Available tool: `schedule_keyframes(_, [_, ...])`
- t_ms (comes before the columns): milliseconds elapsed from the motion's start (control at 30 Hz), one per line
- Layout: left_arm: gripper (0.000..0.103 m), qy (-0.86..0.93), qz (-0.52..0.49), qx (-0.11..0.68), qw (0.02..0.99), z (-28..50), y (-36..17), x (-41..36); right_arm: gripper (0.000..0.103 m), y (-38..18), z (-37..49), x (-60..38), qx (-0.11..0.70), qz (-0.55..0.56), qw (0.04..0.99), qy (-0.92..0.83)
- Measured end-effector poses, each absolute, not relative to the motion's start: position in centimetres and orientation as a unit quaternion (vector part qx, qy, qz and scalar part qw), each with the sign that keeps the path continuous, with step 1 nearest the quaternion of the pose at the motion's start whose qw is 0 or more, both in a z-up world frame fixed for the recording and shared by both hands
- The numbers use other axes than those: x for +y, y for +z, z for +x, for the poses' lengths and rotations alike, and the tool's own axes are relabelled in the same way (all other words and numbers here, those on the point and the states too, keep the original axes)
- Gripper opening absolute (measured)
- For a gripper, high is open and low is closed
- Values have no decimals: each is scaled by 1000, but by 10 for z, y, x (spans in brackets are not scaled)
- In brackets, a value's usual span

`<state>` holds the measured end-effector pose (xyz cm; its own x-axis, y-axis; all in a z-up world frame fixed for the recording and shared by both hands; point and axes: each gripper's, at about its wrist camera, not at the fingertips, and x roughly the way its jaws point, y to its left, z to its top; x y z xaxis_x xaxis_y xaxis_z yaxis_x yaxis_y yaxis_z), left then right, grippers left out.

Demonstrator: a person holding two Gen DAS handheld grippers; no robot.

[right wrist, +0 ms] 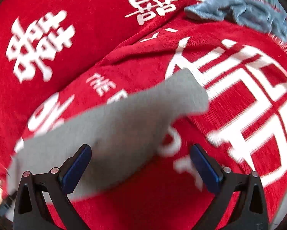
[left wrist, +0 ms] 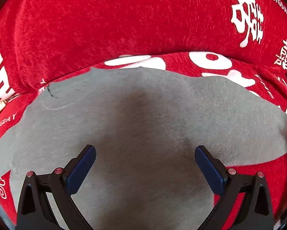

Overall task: Fold small clothes
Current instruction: 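Grasp the sweater sleeve cuff with the right gripper and lift it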

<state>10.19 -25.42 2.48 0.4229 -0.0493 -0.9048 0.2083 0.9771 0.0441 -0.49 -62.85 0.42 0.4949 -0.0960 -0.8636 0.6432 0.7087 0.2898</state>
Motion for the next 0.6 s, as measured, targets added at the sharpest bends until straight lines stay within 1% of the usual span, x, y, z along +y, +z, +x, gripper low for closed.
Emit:
schedule_keyframes(33, [103,-77,73,536,838,103,22,-257,102,1,2,-637,445,317,807,-223])
schedule_keyframes(67, [103,-77,71,538,836,105,20,-259,96,-1,7,-644,439,330,809,-210])
schedule_keyframes(100, [103,-76,70,540,835,107,18,-261,83,0,10,-649,432,337,814,-191])
schedule_keyframes(133, [103,-72,70,543,834,109,16,-263,30,2,13,-651,430,332,820,-181])
schedule_keyframes(167, [103,-70,71,544,833,112,15,-265,13,6,16,-651,438,316,823,-178])
schedule_keyframes(200, [103,-67,71,544,834,114,14,-266,13,13,12,-651,429,303,830,-189])
schedule_keyframes(267, [103,-61,66,541,836,120,15,-269,13,32,-9,-646,381,284,856,-203])
schedule_keyframes(333, [103,-59,58,541,837,126,16,-275,13,37,-20,-642,371,266,862,-219])
schedule_keyframes(433, [103,-67,68,545,833,132,14,-299,13,27,-25,-638,379,260,855,-239])
schedule_keyframes(533, [103,-78,124,553,820,132,1,-332,13,5,-22,-644,415,285,831,-235])
schedule_keyframes(600, [103,-73,137,531,833,131,7,-340,21,3,-24,-653,416,309,826,-221])
